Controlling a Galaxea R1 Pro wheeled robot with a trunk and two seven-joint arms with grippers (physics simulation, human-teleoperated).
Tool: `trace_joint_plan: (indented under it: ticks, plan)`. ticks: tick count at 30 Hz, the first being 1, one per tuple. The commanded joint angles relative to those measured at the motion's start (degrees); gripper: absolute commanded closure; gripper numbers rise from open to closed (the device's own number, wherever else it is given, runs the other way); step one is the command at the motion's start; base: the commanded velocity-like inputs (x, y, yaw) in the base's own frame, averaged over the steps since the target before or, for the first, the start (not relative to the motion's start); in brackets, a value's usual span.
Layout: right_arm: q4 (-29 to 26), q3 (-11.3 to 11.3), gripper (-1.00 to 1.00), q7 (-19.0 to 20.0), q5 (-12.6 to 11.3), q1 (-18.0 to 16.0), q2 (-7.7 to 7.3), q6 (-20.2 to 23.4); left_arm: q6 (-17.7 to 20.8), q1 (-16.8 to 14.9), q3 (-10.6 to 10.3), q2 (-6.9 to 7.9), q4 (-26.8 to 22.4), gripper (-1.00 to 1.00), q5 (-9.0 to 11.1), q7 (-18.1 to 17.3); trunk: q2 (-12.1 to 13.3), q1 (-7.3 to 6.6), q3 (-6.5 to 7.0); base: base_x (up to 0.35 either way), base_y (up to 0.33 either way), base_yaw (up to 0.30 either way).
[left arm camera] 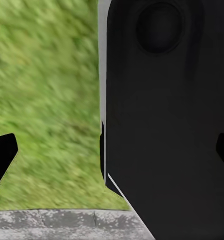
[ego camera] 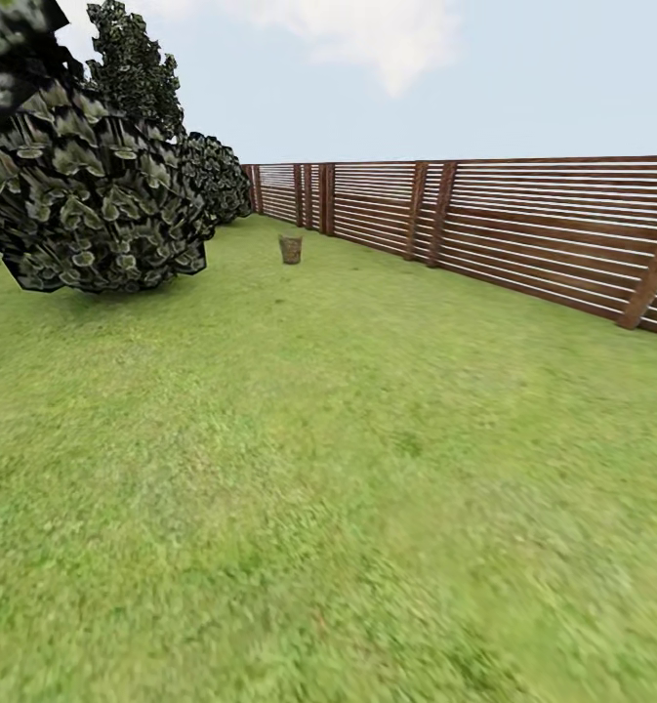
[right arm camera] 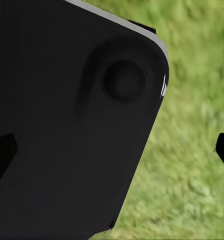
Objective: Take the three Easter eggs out of the wicker basket on the lawn in the garden, then place them on the lawn next to a single tree (choose any tree) so that all three eggs are next to the same tree and none are left in the basket.
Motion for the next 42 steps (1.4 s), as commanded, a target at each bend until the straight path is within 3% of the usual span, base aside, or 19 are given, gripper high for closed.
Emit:
trace_joint_plan:
  ticks: [1, 42]
  plan:
    - [0.05, -0.02, -1.0, 0.02, 0.5, -0.03, -0.03, -0.14, -0.07, 0.04, 0.05, 0.0, -0.1, -1.0, 0.06, 0.0, -0.02, 0.03, -0.04, 0.323, 0.0, 0.0]
    - [-0.32, -0.12, -1.0, 0.02, 0.4, -0.02, 0.05, -0.14, -0.07, 0.06, 0.09, 0.0, -0.09, -1.0, 0.06, 0.01, -0.02, 0.03, -0.04, 0.323, 0.0, 0.0]
